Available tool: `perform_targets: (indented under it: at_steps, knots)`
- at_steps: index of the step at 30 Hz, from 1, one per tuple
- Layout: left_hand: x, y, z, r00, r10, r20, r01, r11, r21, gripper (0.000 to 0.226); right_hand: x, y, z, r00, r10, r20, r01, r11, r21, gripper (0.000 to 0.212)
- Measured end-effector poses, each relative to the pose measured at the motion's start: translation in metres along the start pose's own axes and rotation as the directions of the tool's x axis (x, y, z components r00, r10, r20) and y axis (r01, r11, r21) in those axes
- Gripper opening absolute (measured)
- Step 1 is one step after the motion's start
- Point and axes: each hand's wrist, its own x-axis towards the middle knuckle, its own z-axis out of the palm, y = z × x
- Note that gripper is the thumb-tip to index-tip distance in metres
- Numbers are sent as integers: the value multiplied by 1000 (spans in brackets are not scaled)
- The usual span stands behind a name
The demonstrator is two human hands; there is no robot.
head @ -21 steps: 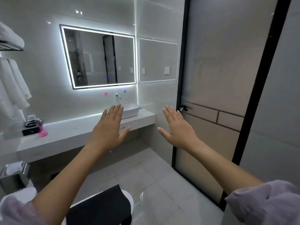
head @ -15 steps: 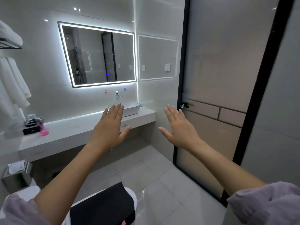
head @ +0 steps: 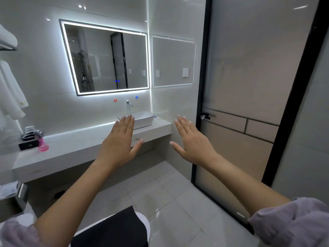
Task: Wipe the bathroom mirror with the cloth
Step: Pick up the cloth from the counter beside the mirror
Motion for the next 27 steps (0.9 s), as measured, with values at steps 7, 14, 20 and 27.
perform_targets:
  at_steps: [7, 14, 20, 27]
  knots:
    - [62, 4, 60, 1000, -7, 19, 7, 999, 34, 74, 45, 58, 46, 1000, -19, 2, 19, 1000, 19, 75]
    - [142, 11, 128, 997, -74, 16, 73, 995, 72, 74, 109, 142, 96, 998, -36, 43, 34, 998, 49, 75]
    - [199, 14, 177, 992, -120, 35, 116, 988, 97, 74, 152, 198, 133, 996, -62, 67, 55, 994, 95, 74]
    - [247, 7, 221, 991, -135, 21, 133, 986, 97, 74, 189, 236, 178, 991, -80, 109, 66, 990, 122, 76]
